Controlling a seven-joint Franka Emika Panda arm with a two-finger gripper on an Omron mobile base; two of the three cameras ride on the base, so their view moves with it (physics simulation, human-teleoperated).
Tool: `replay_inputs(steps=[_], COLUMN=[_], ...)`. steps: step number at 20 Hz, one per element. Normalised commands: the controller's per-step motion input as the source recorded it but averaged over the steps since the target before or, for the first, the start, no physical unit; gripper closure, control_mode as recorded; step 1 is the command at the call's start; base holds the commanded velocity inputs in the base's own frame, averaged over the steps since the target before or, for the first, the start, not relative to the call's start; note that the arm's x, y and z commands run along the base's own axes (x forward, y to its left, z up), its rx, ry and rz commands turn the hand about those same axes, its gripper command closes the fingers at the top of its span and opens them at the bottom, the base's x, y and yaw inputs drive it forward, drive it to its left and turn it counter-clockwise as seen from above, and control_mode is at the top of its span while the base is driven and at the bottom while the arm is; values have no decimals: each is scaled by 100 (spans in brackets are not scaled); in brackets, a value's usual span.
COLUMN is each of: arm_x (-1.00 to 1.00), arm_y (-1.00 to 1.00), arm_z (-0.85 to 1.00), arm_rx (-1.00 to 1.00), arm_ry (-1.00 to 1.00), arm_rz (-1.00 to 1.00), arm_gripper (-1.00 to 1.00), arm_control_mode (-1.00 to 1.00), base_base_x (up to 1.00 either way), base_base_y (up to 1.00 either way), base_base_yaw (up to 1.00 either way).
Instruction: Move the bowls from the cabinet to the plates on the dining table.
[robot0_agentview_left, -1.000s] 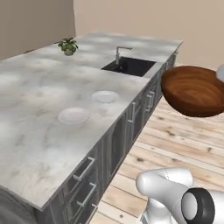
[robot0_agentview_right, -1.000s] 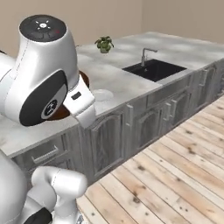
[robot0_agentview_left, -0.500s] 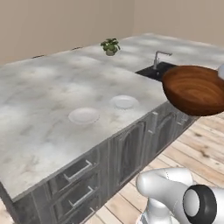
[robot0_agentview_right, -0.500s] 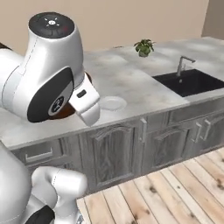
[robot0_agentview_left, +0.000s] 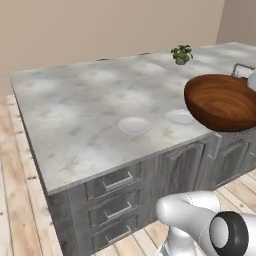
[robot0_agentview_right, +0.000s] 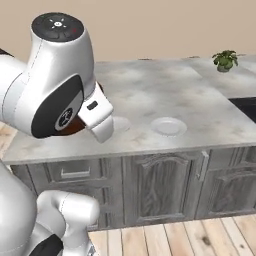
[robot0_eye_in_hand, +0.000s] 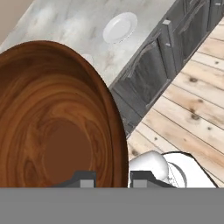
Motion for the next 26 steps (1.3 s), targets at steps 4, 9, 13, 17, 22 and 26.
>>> replay_inputs(steps=[4, 9, 13, 17, 22, 26], arm_x=[0, 0, 0, 0, 0, 0], arm_y=[0, 0, 0, 0, 0, 0], arm_z=[0, 0, 0, 0, 0, 0], arm_rx=[0, 0, 0, 0, 0, 0], arm_ry=[0, 0, 0, 0, 0, 0], arm_rz=[0, 0, 0, 0, 0, 0], arm_gripper=[100, 100, 100, 100, 100, 100], arm_control_mode=[100, 100, 100, 100, 100, 100], base_base_x=[43, 82, 96, 86, 56, 0], base_base_y=[-37, -44, -32, -17, -4, 0], base_base_yaw=[19, 19, 6, 10, 16, 2])
